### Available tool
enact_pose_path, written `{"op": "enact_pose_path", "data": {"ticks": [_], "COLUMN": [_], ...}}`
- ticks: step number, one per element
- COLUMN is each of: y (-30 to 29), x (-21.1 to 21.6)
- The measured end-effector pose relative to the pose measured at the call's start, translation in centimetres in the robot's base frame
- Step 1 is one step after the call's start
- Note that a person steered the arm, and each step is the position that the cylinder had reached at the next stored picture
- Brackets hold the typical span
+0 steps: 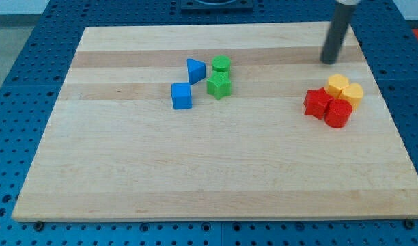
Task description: Move the yellow hexagon diagonally top left to the red star
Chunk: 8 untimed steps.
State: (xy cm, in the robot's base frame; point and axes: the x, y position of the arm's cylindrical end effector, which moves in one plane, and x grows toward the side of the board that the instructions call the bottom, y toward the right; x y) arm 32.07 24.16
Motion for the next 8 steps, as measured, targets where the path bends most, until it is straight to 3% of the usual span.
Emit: {"op": "enact_pose_path", "data": {"ticks": [1, 3, 8], "y": [3.3, 3.3, -8.5], "x": [2.8, 7.6, 8.9]}}
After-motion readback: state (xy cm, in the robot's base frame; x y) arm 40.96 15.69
